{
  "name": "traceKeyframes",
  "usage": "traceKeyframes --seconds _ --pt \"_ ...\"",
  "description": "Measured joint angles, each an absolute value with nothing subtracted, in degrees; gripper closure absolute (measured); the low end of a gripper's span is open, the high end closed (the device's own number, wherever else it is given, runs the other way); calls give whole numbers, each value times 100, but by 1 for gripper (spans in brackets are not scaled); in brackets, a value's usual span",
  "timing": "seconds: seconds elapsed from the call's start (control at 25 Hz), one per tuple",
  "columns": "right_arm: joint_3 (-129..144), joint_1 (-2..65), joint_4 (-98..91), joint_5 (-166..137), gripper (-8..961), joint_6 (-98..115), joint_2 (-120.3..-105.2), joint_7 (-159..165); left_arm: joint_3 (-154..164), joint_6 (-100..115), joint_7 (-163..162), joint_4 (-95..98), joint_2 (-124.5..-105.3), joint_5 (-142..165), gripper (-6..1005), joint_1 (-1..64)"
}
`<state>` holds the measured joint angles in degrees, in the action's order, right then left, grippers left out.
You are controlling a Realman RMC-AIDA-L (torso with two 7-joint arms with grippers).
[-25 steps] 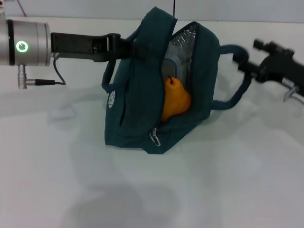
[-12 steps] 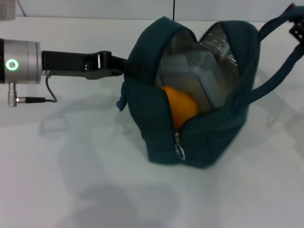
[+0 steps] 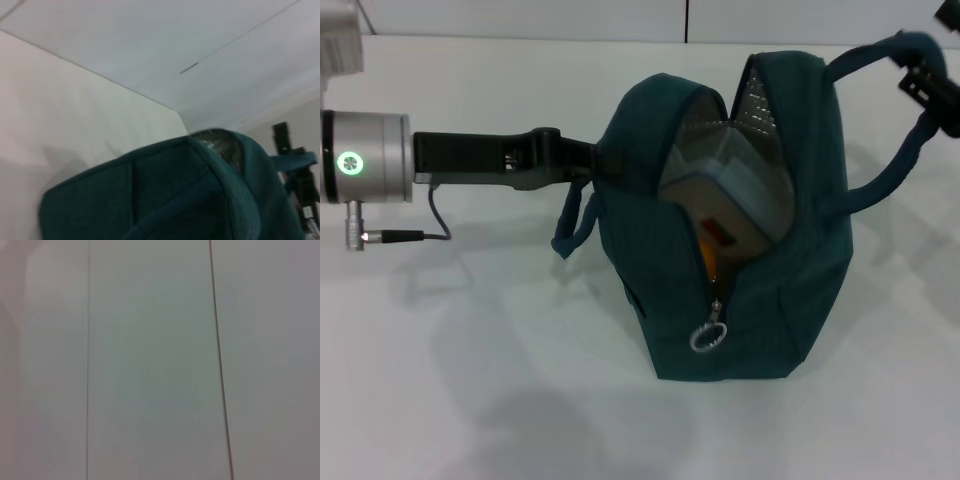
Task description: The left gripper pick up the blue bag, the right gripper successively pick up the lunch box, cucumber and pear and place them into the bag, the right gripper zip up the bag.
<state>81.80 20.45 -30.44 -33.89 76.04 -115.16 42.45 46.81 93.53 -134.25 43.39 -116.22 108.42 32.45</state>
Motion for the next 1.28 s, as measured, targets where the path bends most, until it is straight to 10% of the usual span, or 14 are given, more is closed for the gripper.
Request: traceKeyframes --seconds 0.72,1.28 --pt "8075 1623 -3002 -4400 260 8959 -11116 6820 4667 9379 -13015 4212 -11646 10731 877 3256" --pt "7614 2707 -2621 -6855 261 11332 -11181 7185 4666 9335 -12879 4209 -11706 10619 876 3309"
